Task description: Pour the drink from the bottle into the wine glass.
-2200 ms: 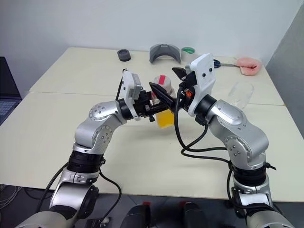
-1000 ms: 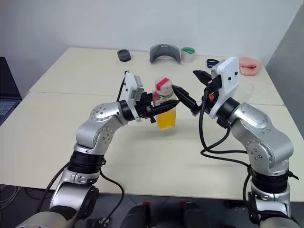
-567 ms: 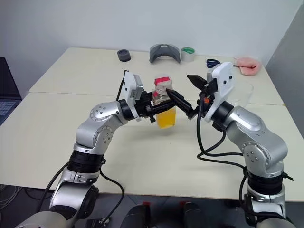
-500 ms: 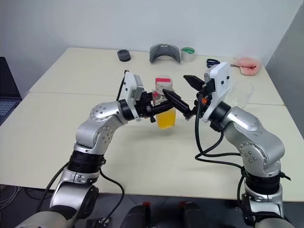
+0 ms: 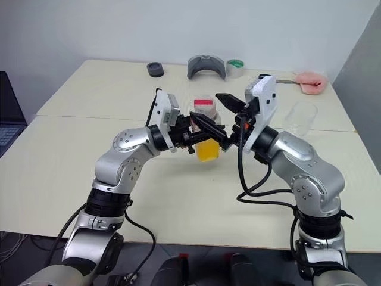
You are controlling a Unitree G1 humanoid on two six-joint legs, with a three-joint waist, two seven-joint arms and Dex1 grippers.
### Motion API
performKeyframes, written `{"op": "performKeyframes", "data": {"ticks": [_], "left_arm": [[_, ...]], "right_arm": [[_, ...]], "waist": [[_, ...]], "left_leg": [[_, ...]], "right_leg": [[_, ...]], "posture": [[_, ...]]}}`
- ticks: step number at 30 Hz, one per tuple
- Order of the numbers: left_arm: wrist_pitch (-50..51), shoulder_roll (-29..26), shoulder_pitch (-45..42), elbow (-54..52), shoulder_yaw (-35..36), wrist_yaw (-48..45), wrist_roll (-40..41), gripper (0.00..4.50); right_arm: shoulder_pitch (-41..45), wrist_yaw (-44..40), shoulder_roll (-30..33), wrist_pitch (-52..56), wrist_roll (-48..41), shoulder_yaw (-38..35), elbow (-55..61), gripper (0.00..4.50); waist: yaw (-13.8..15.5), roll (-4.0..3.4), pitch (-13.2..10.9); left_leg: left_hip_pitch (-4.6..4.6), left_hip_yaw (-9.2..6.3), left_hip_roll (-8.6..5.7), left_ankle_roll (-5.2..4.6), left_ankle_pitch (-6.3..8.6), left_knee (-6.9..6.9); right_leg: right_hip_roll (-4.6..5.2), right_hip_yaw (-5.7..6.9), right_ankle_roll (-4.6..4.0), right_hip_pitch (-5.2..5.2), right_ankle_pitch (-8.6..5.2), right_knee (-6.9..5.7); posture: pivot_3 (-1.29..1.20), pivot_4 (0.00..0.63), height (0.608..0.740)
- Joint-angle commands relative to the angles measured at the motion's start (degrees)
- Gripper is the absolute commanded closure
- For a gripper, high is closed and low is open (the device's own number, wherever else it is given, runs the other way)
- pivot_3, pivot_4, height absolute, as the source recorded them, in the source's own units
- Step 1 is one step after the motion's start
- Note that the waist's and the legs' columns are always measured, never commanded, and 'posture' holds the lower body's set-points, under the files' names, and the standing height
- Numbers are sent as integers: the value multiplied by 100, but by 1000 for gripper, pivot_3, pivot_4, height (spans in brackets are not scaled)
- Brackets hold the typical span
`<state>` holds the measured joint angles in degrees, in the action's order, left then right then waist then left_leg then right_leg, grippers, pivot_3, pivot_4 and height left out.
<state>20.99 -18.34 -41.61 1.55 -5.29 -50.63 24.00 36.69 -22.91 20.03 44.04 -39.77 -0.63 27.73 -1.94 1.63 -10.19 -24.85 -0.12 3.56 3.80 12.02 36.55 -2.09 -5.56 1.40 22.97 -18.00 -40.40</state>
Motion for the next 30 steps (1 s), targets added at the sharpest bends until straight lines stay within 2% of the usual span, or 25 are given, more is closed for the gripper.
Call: {"op": "performKeyframes", "data": {"ticks": [1, 4, 7, 12, 13, 14, 24, 28, 30], "left_arm": [[-125, 27, -156, -232, 53, 15, 6, 2702], [-133, 24, -154, -236, 48, 6, -2, 2702], [-135, 18, -146, -242, 51, 6, -11, 2702], [-135, 34, -108, -275, 41, 38, -27, 2702], [-129, 37, -97, -288, 38, 40, -28, 2702], [-124, 39, -90, -296, 37, 40, -30, 2702], [-110, 39, -78, -284, 23, -8, -24, 2702], [-110, 38, -61, -291, 20, -3, -26, 2702], [-111, 36, -40, -301, 28, 15, -26, 2702]], "right_arm": [[198, -62, -73, -343, 194, 60, -44, 47], [239, -124, -112, -442, 273, 111, -135, 47], [266, -167, -129, -509, 326, 126, -193, 629], [234, -232, -82, -593, 425, 177, -208, 2394], [235, -215, -104, -609, 426, 158, -203, 2691], [237, -204, -122, -620, 429, 144, -200, 2793], [467, -123, -280, -1151, 492, -203, -294, 2794], [242, 84, -76, -1162, 646, -469, -211, 2794], [-216, 45, 260, -1141, 860, -505, 27, 2794]], "waist": [[2, 0, 0], [4, 0, 0], [3, 0, 0], [3, 0, 0], [2, 0, 0], [2, 0, 0], [7, 0, 0], [8, 0, 0], [13, 0, 0]], "left_leg": [[0, 0, 0, 0, 0, 2], [-1, 0, 0, 0, 0, 4], [-1, 0, 0, 0, 0, 5], [-1, 0, 0, 0, 0, 6], [0, 1, 0, 0, 0, 6], [-1, -1, 1, 0, 0, 6], [-1, 0, 0, 0, 0, 9], [-1, 0, 0, 0, 0, 10], [-2, 0, -1, 0, 0, 10]], "right_leg": [[0, 0, 0, 0, 0, 0], [0, 0, 0, 0, 0, -1], [0, 0, 0, 0, 0, -2], [0, 0, 0, 0, 0, -4], [0, -1, 0, 1, 0, -4], [0, 1, 0, 0, 0, -5], [0, 0, 0, 1, 0, -9], [0, -1, 0, 1, 0, -11], [1, -1, 0, 1, 0, -10]], "posture": [[0, 150, 740], [0, 150, 740], [0, 150, 740], [0, 150, 740], [0, 150, 740], [0, 150, 740], [0, 150, 740], [0, 150, 740], [0, 150, 740]]}}
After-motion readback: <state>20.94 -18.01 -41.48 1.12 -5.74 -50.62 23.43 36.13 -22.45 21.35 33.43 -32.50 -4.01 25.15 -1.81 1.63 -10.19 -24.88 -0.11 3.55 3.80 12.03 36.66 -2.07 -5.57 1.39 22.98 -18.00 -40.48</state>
